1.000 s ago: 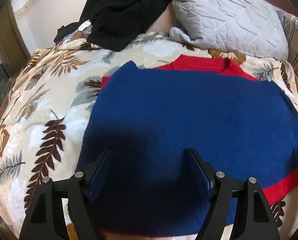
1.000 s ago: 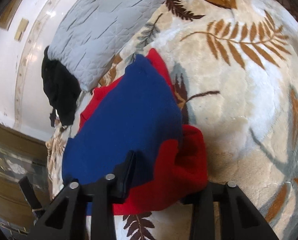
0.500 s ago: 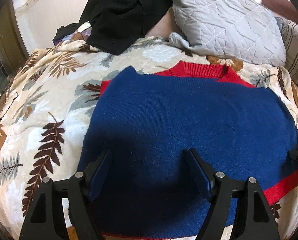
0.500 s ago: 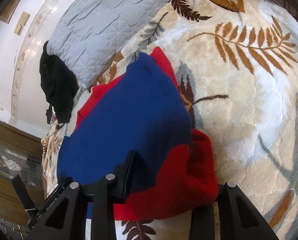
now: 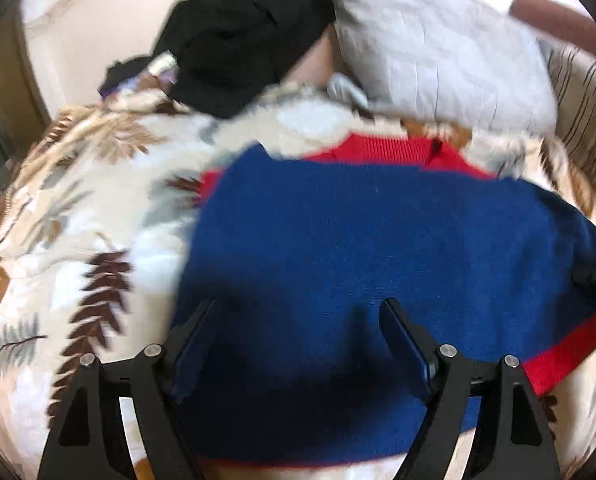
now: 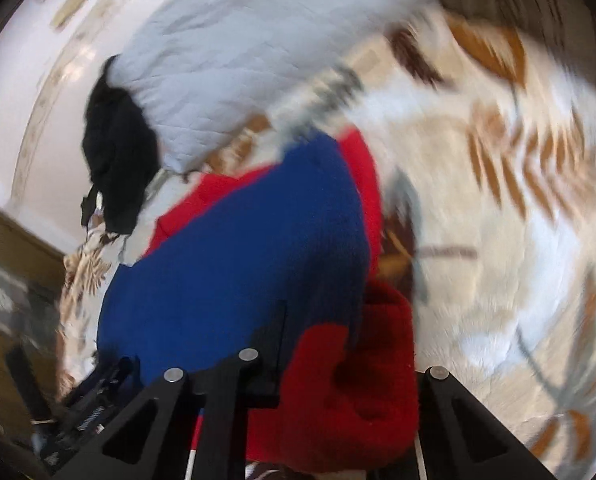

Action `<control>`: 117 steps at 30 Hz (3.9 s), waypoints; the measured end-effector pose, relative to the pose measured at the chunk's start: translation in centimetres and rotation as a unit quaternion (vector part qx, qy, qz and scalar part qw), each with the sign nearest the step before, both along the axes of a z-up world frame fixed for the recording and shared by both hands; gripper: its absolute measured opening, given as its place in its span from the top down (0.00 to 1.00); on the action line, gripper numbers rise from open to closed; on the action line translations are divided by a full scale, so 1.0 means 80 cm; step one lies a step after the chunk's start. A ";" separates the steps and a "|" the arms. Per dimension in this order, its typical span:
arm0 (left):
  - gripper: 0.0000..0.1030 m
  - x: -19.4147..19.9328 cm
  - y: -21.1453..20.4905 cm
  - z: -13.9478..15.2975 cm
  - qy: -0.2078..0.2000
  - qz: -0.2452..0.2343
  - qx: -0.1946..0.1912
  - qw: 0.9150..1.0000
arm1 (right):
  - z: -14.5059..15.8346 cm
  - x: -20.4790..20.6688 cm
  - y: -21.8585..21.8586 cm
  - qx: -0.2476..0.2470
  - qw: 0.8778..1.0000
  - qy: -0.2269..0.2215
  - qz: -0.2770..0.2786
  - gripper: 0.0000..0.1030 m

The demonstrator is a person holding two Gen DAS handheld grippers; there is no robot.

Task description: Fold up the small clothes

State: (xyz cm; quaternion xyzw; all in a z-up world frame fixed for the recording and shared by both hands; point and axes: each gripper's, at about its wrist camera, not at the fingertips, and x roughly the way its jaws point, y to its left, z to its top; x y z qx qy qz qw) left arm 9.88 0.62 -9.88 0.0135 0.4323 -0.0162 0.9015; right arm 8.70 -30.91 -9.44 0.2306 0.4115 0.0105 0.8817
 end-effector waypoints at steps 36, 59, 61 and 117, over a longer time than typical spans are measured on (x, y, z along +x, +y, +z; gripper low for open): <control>0.81 0.144 0.096 -0.003 0.129 -0.039 -0.327 0.935 | 0.025 -0.021 0.328 -0.139 0.945 -0.102 0.278 0.90; 0.50 0.016 0.131 0.011 0.013 -0.043 -0.239 0.970 | 0.009 -0.090 0.261 -0.031 0.963 -0.100 0.248 0.36; 0.57 0.012 0.126 -0.027 0.060 -0.016 -0.163 0.985 | 0.012 -0.090 0.237 -0.013 0.969 -0.096 0.227 0.36; 0.38 -0.003 0.109 -0.046 0.046 -0.002 -0.147 0.988 | -0.039 0.143 0.197 0.068 0.984 0.049 0.157 0.38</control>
